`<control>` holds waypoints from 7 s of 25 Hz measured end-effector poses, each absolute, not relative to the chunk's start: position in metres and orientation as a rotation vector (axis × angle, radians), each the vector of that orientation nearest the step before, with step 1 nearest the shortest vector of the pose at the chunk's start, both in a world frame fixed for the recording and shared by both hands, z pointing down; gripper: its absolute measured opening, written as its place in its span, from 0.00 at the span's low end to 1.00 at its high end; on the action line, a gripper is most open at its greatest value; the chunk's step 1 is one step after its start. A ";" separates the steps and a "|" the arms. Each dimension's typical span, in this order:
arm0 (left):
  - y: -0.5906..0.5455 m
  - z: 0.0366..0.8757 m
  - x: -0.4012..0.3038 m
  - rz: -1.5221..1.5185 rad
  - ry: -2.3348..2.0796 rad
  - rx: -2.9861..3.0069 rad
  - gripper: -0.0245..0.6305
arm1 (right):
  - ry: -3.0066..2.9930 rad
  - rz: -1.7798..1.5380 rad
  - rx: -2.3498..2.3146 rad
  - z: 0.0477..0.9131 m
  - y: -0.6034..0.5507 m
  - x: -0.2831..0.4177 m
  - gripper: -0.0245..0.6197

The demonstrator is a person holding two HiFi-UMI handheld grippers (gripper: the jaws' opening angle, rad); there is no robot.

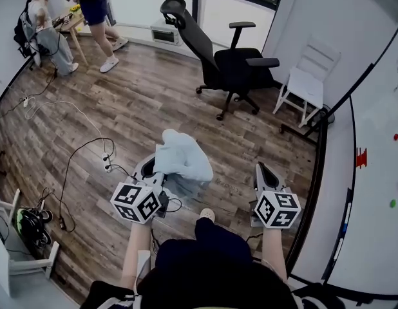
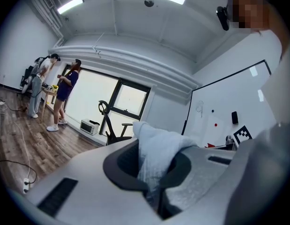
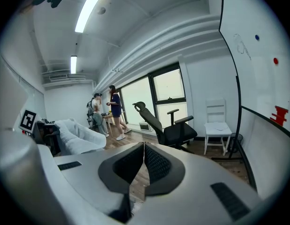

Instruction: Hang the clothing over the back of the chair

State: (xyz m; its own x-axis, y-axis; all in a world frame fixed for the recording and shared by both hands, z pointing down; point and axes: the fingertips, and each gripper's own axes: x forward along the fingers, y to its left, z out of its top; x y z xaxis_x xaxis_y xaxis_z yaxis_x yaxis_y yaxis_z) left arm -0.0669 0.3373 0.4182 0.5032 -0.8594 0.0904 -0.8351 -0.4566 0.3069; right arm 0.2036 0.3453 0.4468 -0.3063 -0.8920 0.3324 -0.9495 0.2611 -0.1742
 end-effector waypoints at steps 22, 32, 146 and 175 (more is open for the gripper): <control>0.244 0.431 -0.021 -0.085 -1.522 2.372 0.07 | -2.418 0.557 1.634 0.464 0.234 0.246 0.09; 0.253 0.434 -0.019 -0.102 -1.537 2.351 0.07 | -2.393 0.623 1.602 0.488 0.248 0.248 0.09; -0.380 0.432 0.031 -0.045 -1.334 2.419 0.07 | -2.422 0.634 1.527 0.476 -0.402 0.233 0.09; -0.520 0.365 0.029 -0.159 -1.287 2.513 0.07 | -2.545 0.560 1.483 0.436 -0.483 0.175 0.09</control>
